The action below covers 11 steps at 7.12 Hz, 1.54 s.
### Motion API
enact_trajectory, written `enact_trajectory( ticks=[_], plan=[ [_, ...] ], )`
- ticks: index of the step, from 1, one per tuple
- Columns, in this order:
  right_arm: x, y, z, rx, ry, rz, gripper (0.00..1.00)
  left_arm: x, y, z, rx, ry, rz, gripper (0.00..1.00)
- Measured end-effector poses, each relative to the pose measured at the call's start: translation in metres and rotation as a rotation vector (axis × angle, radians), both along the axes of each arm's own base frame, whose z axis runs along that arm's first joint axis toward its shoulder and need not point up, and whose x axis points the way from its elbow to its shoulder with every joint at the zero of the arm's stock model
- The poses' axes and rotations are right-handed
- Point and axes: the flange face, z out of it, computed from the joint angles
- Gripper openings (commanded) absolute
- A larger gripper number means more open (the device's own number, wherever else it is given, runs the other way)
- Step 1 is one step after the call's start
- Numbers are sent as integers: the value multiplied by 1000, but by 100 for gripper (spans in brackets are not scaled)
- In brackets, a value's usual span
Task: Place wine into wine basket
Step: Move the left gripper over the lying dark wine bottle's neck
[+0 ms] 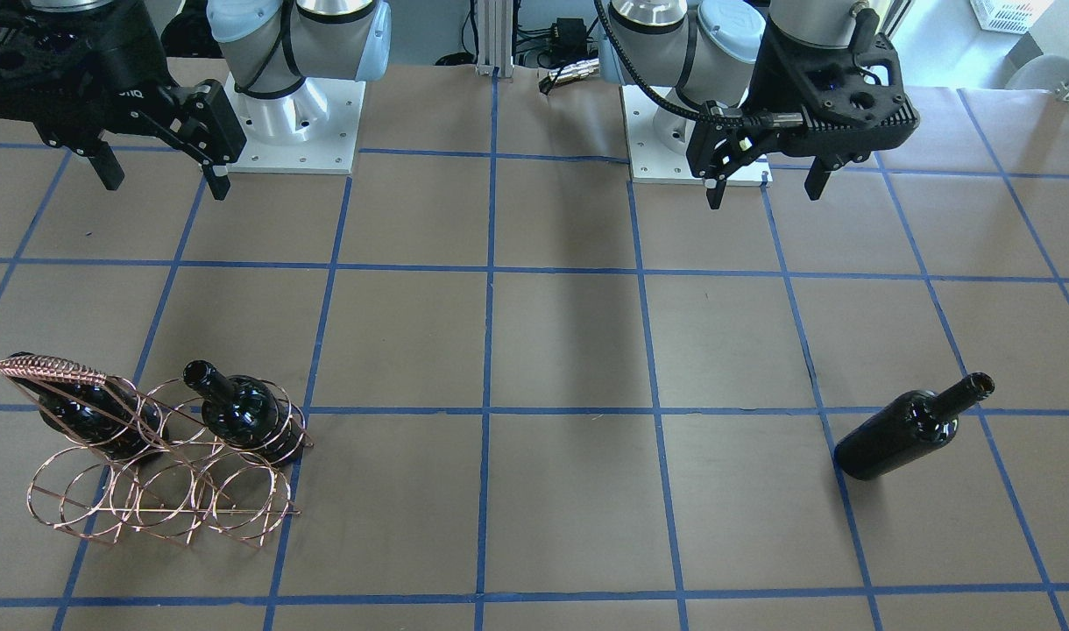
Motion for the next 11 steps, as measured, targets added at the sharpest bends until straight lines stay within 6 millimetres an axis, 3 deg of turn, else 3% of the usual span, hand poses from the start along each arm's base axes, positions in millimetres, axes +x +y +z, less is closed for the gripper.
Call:
enact_trajectory(
  ticks=[2,8,9,11],
  plan=[
    [0,1,1,-1,1,0,100,14,-5,3,-7,23,6,100],
    [0,2,1,3,2,5,100,21,-2,5,-7,91,26,99],
    [0,2,1,4,1,5,100,34,-4,5,-9,82,32,99],
    [0,2,1,2,1,6,100,88,-10,11,-13,55,41,99]
  ],
)
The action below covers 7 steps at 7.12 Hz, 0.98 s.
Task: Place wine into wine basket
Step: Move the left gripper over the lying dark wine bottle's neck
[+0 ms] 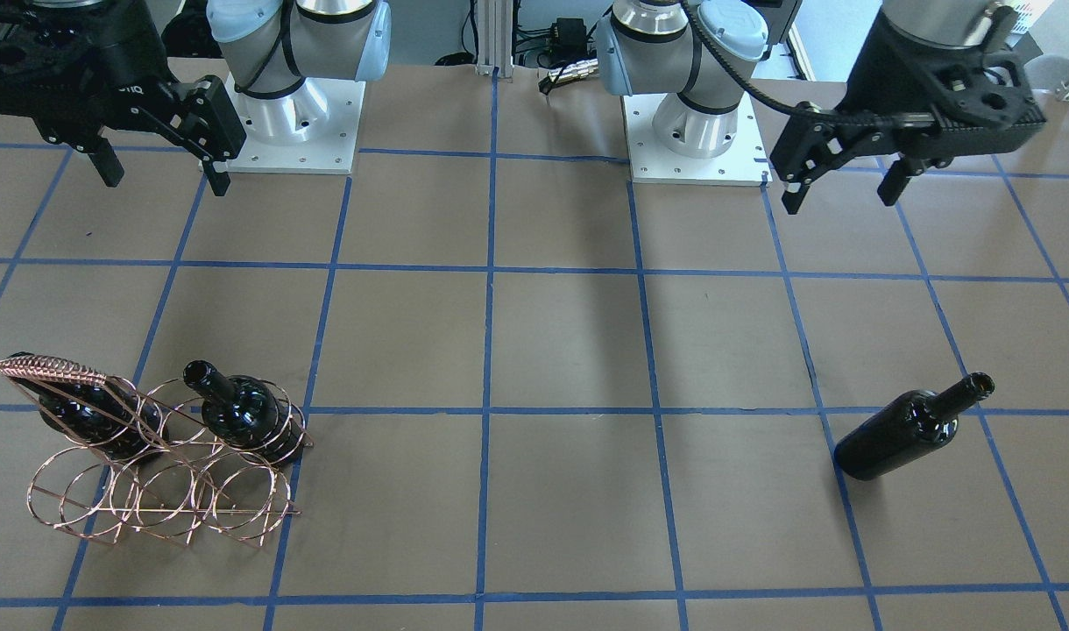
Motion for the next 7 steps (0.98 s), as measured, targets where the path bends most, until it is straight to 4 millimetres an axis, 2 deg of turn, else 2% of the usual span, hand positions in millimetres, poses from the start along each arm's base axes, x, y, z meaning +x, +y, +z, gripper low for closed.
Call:
enact_trajectory(
  ticks=[2,4,5,7],
  plan=[
    [0,-1,0,-2,0,0,100,59,-5,0,-4,4,24,100],
    [0,-1,-1,-2,0,0,100,139,-15,-8,-89,118,145,99],
    [0,-1,0,-2,0,0,100,167,-19,-17,-112,170,179,99],
    [0,-1,0,-1,0,-1,100,200,-39,-45,-97,119,139,98]
  ],
)
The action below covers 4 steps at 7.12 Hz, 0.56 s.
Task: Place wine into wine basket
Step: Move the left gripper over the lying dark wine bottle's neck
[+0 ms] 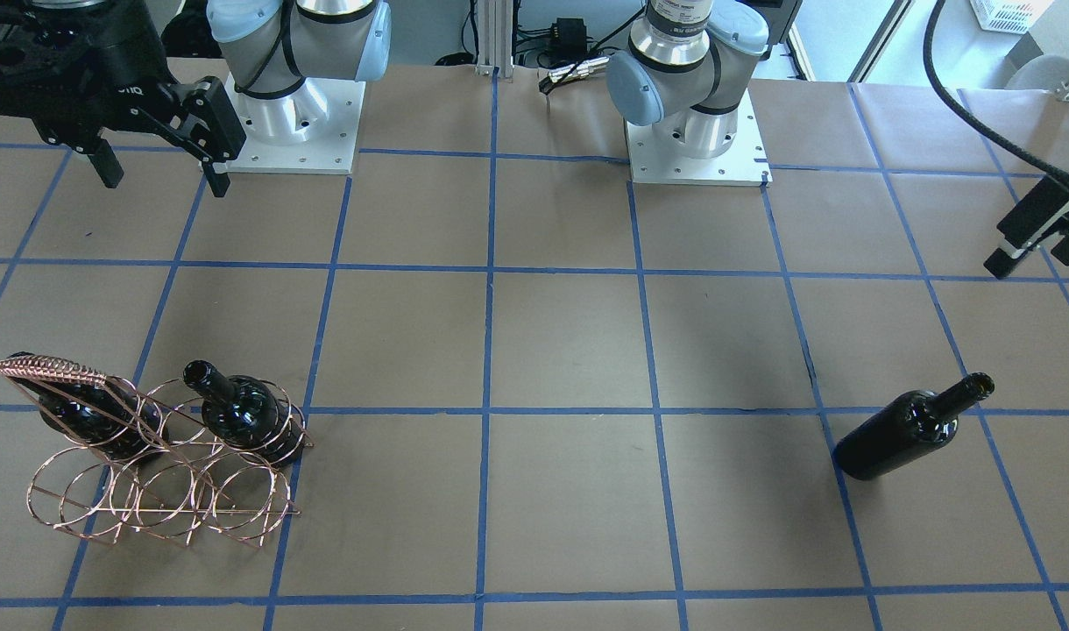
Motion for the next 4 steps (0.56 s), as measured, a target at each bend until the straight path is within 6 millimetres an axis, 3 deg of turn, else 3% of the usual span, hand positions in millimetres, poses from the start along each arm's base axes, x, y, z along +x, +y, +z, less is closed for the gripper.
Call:
enact_trajectory(
  ticks=[2,4],
  plan=[
    [0,0,0,1,0,-2,100,13,-34,-36,4,-80,-109,100],
    [0,0,0,0,0,-3,100,8,-65,-64,-20,-146,-201,100]
  ],
)
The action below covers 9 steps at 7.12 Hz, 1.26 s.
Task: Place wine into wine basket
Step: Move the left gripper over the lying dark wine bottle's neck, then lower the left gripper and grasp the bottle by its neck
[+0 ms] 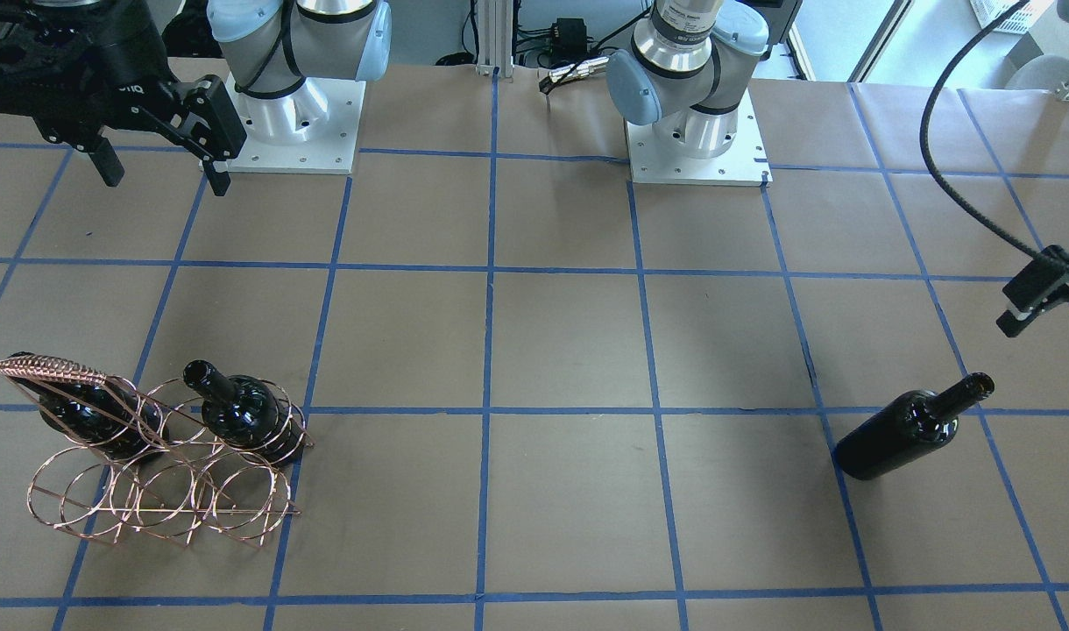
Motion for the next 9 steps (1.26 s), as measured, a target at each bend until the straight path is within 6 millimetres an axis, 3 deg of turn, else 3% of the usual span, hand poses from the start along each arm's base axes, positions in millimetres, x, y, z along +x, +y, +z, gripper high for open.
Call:
enact_trajectory(
  ticks=[3,6,7,9],
  plan=[
    [0,-2,-2,0,2,-2,100,-8,-25,-41,44,23,-37,98],
    [0,-3,-4,1,1,-6,100,-19,-22,-57,121,62,-50,74],
    [0,-4,-4,3,1,-7,100,-20,-21,-61,139,71,-50,62],
    [0,-5,-5,4,0,-8,100,-21,-20,-64,159,82,-49,53]
  ],
)
